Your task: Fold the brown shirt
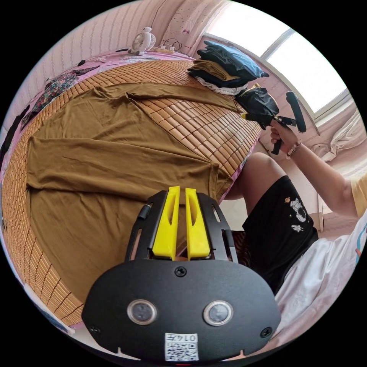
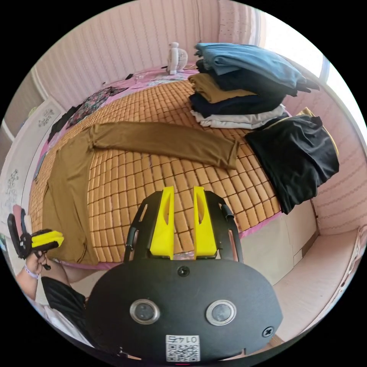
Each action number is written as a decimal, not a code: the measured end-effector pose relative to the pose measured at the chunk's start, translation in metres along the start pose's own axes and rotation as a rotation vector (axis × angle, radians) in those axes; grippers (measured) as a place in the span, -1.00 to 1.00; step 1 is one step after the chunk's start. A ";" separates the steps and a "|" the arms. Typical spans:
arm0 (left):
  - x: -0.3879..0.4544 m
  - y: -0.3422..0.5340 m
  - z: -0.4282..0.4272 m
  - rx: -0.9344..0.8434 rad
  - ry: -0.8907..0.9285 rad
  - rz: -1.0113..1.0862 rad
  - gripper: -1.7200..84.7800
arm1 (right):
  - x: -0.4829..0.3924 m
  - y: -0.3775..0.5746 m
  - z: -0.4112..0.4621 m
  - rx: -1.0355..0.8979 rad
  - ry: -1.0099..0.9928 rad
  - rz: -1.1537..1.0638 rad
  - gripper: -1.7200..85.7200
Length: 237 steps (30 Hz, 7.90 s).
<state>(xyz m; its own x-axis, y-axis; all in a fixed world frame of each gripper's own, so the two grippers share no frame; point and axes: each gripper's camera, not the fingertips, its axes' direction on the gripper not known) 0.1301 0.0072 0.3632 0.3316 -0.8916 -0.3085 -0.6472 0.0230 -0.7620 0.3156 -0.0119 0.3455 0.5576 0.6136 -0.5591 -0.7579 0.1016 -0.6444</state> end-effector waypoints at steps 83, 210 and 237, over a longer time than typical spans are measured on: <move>-0.179 0.191 -0.243 0.371 -0.198 -0.526 -0.89 | -0.411 0.104 0.020 -0.309 -0.874 -1.197 -0.76; 0.039 0.030 0.047 0.273 -0.053 0.185 -0.50 | -0.059 0.073 0.020 -0.281 -0.640 -0.241 -0.93; 0.098 0.087 0.038 0.156 -0.243 0.350 -0.96 | 0.006 0.005 0.044 -0.104 -0.832 0.075 -0.81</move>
<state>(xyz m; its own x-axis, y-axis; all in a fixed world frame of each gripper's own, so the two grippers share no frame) 0.1324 -0.0616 0.2454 0.2747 -0.6866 -0.6732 -0.6440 0.3885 -0.6590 0.3004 0.0263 0.3623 0.0450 0.9971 -0.0621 -0.7253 -0.0102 -0.6884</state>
